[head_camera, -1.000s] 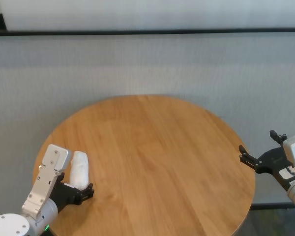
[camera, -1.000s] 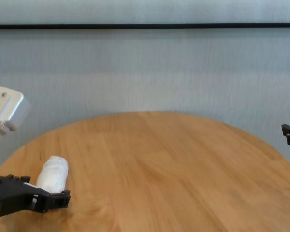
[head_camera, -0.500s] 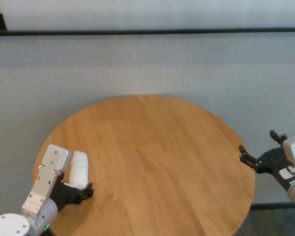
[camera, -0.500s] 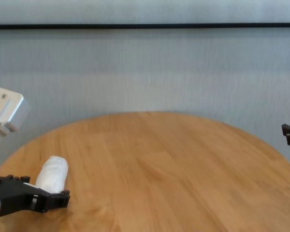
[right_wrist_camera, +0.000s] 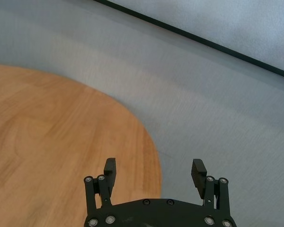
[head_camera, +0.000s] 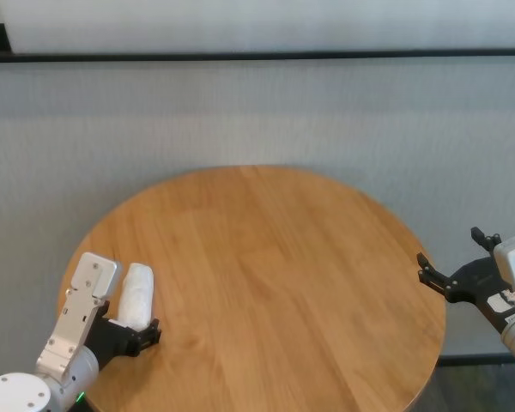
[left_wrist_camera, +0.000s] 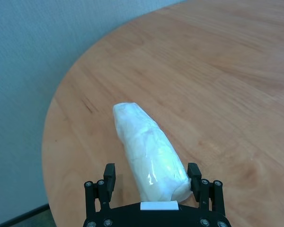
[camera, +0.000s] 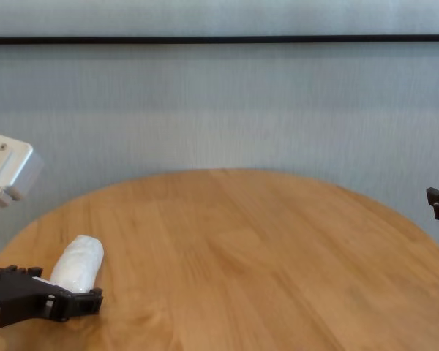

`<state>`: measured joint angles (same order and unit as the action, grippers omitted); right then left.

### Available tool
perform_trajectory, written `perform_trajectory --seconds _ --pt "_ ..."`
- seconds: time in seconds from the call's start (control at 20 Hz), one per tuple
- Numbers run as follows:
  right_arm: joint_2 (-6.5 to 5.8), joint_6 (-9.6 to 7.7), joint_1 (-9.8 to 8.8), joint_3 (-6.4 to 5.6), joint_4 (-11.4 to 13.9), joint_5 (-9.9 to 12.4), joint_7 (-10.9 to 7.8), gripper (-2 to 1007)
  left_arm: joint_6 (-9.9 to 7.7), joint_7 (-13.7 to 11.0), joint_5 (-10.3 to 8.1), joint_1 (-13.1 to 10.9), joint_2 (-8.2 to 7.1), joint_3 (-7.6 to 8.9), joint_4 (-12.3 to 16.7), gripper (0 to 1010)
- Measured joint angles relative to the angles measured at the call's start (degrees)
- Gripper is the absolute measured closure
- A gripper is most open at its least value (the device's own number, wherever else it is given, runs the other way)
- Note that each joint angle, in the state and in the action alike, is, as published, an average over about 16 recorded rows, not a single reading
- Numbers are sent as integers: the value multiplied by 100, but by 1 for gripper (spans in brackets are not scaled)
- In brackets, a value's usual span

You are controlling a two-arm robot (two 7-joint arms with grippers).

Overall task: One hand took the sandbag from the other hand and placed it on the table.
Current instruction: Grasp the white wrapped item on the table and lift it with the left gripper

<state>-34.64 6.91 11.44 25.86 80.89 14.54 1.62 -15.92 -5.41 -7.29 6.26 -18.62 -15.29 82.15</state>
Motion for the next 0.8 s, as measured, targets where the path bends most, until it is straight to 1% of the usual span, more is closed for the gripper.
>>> perform_trajectory --seconds 0.4,0.8 --pt "0 0 0 0 0 0 0 0 31 -18 55 -13 42 47 -18 10" --pt "0 0 0 0 0 0 0 0 42 -18 64 -19 50 54 -22 10"
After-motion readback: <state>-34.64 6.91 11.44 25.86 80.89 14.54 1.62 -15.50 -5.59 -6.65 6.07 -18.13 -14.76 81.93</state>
